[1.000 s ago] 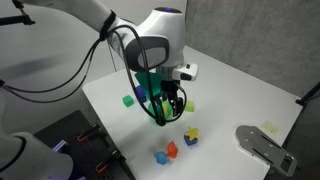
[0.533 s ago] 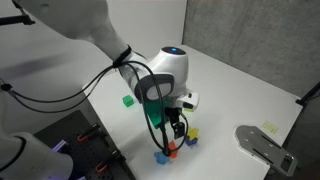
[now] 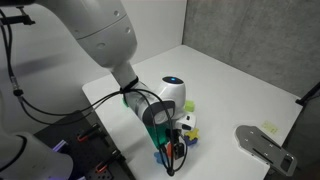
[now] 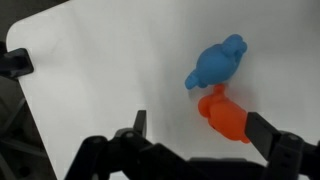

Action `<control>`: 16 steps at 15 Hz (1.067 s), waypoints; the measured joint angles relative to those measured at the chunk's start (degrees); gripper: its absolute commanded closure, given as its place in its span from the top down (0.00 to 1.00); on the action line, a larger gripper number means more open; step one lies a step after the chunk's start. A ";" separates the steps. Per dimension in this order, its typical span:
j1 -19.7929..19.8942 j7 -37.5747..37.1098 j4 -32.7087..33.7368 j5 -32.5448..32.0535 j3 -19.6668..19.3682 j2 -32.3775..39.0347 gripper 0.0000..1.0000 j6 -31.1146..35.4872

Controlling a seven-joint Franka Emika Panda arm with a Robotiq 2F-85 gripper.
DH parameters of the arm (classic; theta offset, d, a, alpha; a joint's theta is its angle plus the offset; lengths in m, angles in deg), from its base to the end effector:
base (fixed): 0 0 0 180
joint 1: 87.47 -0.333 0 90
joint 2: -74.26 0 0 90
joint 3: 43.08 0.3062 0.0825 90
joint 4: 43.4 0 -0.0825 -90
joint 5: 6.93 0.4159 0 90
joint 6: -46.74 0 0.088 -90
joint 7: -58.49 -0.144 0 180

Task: Put the orange object in the green bowl.

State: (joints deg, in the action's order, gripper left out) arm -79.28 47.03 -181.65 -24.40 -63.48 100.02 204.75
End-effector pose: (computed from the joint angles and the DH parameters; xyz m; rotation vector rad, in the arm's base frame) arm 0.4131 -0.2458 0.0568 2.8448 -0.5522 -0.1945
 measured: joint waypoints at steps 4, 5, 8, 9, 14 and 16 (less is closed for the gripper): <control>-2.23 -1.03 3.26 1.52 -0.91 6.31 1.00 0.51; -2.19 -0.92 3.79 2.76 -0.45 7.02 1.00 0.47; -1.18 0.36 4.86 7.34 1.70 7.41 1.00 0.06; -0.56 1.07 5.14 8.71 2.46 7.34 1.00 -0.34; 0.10 2.25 5.53 10.01 3.21 7.46 1.00 -1.00; 0.05 2.25 5.52 10.03 3.25 7.49 1.00 -0.83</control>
State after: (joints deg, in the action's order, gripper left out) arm -79.23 49.28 -176.13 -14.37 -60.23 107.51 203.93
